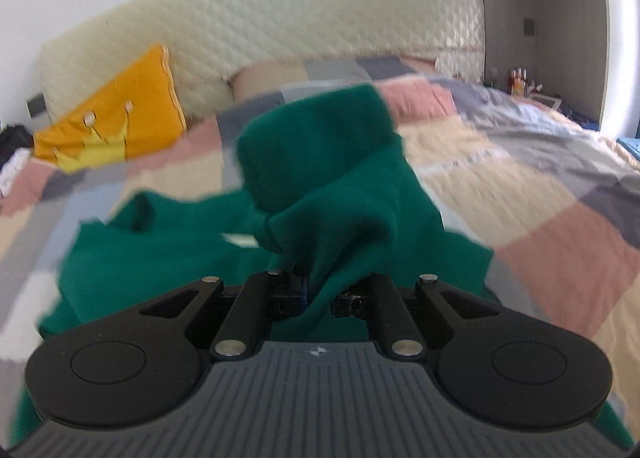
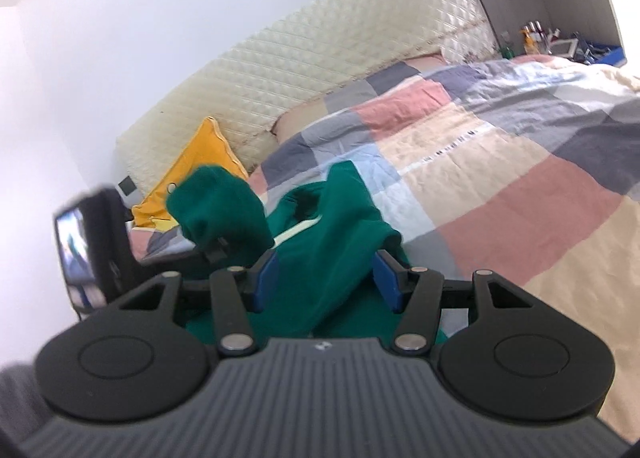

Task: Fold large clothes
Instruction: 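Lay the sleeve on the hoodie body and open the left gripper, then lift both grippers above the folded hoodie, then move both grippers down to the hoodie hem, then grasp the hoodie hem with the left gripper while the right gripper grasps it too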

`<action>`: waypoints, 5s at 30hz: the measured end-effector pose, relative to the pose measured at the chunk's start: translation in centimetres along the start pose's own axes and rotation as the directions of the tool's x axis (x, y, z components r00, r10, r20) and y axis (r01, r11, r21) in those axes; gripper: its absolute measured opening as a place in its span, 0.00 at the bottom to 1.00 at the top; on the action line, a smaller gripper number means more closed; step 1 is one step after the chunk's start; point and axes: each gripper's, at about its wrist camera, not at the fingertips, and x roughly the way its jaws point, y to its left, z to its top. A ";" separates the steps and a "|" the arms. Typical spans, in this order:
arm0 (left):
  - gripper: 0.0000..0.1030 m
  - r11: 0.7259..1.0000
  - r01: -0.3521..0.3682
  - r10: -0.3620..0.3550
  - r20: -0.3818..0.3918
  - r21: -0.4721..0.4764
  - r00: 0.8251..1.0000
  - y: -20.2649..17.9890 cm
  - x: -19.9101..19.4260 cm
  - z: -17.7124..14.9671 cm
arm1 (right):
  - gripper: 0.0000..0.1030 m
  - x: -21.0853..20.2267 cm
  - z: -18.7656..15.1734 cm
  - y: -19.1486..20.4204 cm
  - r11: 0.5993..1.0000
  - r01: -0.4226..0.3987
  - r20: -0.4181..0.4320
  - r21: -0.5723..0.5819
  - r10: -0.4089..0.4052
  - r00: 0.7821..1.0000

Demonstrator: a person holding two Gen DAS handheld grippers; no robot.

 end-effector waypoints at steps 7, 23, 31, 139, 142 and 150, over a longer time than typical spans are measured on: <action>0.13 0.997 0.037 -0.040 -0.055 -0.062 0.998 0.2 1.4 -2.7 | 0.54 1.1 -0.2 -1.9 0.996 -0.014 -0.023 0.090 0.017 1.000; 0.73 0.988 0.095 -0.099 -0.027 -0.123 0.995 6.9 -11.5 -2.3 | 0.54 1.2 -1.1 -0.3 0.999 -0.015 -0.047 0.044 0.017 0.999; 0.74 0.982 0.074 -0.079 -0.025 -0.176 0.997 11.4 -16.5 -6.0 | 0.54 3.0 -3.2 2.5 0.996 0.046 -0.138 -0.081 -0.057 0.989; 0.75 0.772 -0.195 -0.301 -0.618 -0.605 0.726 35.9 -21.2 -19.5 | 0.96 4.0 -6.2 -4.2 0.973 0.204 -0.793 0.110 -0.038 0.608; 0.74 0.773 -0.193 -0.308 -0.623 -0.604 0.719 35.8 -20.9 -19.7 | 0.95 3.4 -5.7 -3.9 0.972 0.102 -0.755 0.211 0.096 0.648; 0.74 0.820 -0.159 -0.328 -0.680 -0.549 0.655 34.4 -19.6 -19.7 | 0.76 2.2 -5.5 -2.1 0.977 -0.016 -0.718 0.213 0.167 0.675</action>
